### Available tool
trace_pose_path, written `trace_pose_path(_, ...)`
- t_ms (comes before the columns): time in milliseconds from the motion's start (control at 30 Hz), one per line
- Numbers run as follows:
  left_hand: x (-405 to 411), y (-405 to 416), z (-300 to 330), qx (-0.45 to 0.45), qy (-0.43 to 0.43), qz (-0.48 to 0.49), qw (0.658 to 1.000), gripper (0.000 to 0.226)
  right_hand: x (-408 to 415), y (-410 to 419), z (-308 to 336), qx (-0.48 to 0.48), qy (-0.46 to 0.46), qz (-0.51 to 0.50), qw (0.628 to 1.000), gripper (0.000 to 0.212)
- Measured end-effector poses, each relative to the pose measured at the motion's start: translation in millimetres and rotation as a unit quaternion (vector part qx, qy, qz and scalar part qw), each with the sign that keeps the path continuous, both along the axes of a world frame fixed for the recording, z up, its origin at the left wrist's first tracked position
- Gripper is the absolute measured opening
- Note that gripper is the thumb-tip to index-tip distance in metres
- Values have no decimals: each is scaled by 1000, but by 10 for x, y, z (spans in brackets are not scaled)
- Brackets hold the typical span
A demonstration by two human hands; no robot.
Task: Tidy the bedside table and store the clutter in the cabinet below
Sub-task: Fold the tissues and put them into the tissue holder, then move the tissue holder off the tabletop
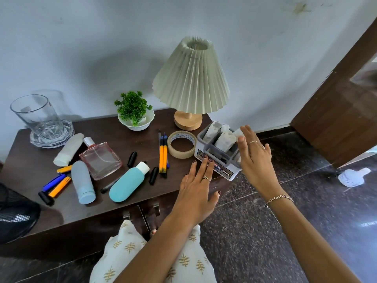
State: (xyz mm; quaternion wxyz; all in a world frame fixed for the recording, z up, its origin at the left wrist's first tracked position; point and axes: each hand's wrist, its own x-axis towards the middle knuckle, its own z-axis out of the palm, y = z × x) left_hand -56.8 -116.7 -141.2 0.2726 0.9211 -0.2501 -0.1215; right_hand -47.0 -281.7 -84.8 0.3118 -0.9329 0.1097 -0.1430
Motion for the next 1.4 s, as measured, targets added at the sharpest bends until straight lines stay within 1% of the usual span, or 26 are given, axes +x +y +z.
trace_pose_path(133, -23, 123, 34, -13, 2, 21, 1000, 72, -205, 170, 86, 91, -70, -51, 992, 56)
trace_pose_path(233, -98, 274, 129, -41, 5, 46, 998, 66, -429, 415, 100, 158, -115, -62, 979, 54)
trace_pose_path(333, -213, 499, 217, 0, -19, 50, 999, 63, -704, 691, 48, 198, -123, -44, 972, 51)
trace_pose_path(367, -254, 598, 238, 15, -25, 58, 998, 62, -805, 792, 16, 206, -117, -35, 971, 53)
trace_pose_path(467, -344, 877, 290, 36, -31, 100, 994, 63, -1029, 1067, -99, 215, -78, -10, 974, 69)
trace_pose_path(500, -363, 957, 325, 38, -37, 114, 992, 64, -1070, 1149, -107, 214, -54, 3, 975, 66)
trace_pose_path(600, -402, 1130, 412, 49, -57, 146, 986, 70, -1142, 1301, -111, 200, 37, 52, 978, 39)
trace_pose_path(633, -406, 1176, 424, 58, -67, 149, 985, 71, -1160, 1323, -122, 193, 62, 65, 977, 36)
trace_pose_path(800, -318, 1296, 329, 135, -131, 103, 977, 67, -1135, 1424, -264, 188, 162, 80, 965, 35)
trace_pose_path(967, -143, 1351, 185, 196, -210, 56, 956, 63, -858, 1541, -705, 208, 250, 74, 943, 39)
trace_pose_path(1033, -74, 1355, 127, 209, -205, 50, 955, 63, -739, 1617, -874, 225, 285, 70, 929, 42)
trace_pose_path(1133, 15, 1368, 63, 224, -202, 50, 952, 66, -544, 1717, -1090, 245, 333, 63, 909, 34)
trace_pose_path(1200, 54, 1375, 22, 237, -212, 49, 947, 68, -425, 1761, -1217, 259, 349, 42, 899, 32)
trace_pose_path(1267, 71, 1367, 4, 247, -219, 48, 943, 69, -351, 1788, -1320, 259, 350, 34, 899, 31)
trace_pose_path(1400, 66, 1350, -11, 265, -223, 43, 937, 71, -404, 1782, -1377, 245, 349, 58, 903, 31)
